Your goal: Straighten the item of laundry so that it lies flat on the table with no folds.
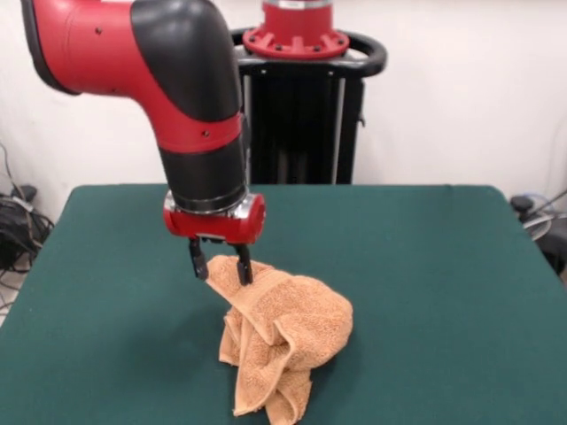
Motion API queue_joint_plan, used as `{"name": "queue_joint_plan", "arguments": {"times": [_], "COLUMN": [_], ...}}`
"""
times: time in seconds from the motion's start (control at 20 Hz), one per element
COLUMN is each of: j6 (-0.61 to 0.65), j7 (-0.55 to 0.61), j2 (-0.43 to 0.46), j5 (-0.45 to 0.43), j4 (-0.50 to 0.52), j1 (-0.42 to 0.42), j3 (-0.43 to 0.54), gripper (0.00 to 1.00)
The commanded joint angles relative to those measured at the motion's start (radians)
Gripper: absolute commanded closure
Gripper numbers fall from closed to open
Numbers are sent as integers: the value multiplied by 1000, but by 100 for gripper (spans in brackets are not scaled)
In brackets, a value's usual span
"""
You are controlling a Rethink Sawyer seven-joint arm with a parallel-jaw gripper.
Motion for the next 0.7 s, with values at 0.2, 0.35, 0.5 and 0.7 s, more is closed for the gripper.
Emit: {"name": "queue_joint_plan", "arguments": {"times": [0.2, 0.35, 0.5, 0.7], "j6": [-20, -60, -93, -92], "j7": [-92, -75, -52, -30], "j2": [85, 64, 56, 63], "j5": [-76, -110, -136, -146], "j4": [-76, -68, -69, -69], "j1": [-36, -33, -28, -36], "j3": [151, 150, 144, 149], "gripper": [0, 0, 0, 0]}}
